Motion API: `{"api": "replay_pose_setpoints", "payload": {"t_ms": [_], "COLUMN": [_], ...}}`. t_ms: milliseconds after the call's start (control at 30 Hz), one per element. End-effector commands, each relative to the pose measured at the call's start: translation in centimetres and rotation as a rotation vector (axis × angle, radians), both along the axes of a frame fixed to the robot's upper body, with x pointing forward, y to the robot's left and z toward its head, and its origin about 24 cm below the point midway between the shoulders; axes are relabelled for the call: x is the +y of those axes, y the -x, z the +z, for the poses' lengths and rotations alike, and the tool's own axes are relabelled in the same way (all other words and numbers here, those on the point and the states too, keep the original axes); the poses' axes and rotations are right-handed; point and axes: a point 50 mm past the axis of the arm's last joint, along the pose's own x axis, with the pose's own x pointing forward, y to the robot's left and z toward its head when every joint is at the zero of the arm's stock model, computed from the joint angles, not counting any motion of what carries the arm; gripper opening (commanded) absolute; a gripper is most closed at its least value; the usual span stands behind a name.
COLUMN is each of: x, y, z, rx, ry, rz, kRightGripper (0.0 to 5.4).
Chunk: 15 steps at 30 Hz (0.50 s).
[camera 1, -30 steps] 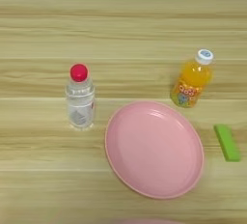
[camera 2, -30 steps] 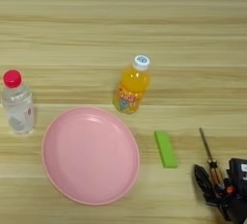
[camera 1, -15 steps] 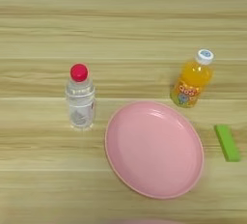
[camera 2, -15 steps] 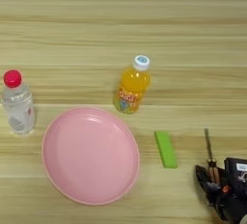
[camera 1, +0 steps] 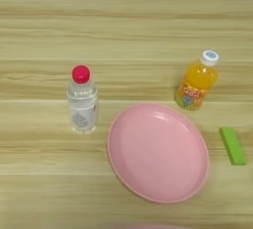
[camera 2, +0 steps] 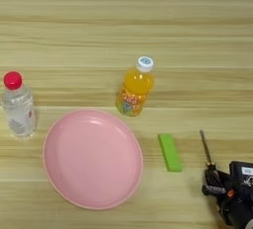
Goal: Move the objects on the table
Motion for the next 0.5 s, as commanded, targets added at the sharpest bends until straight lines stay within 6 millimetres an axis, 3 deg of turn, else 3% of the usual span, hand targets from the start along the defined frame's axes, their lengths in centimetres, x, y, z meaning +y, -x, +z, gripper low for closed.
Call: {"api": "replay_pose_setpoints", "payload": {"t_ms": [33, 500], "x": [-0.5, 0.4], "y": [0.7, 0.3], "z": [-0.1, 1.6], "rx": [0.045, -0.009], "ry": [0.045, 0.084], "rz": [-0.021, 0.004], "kRightGripper": [0.91, 0.91]}}
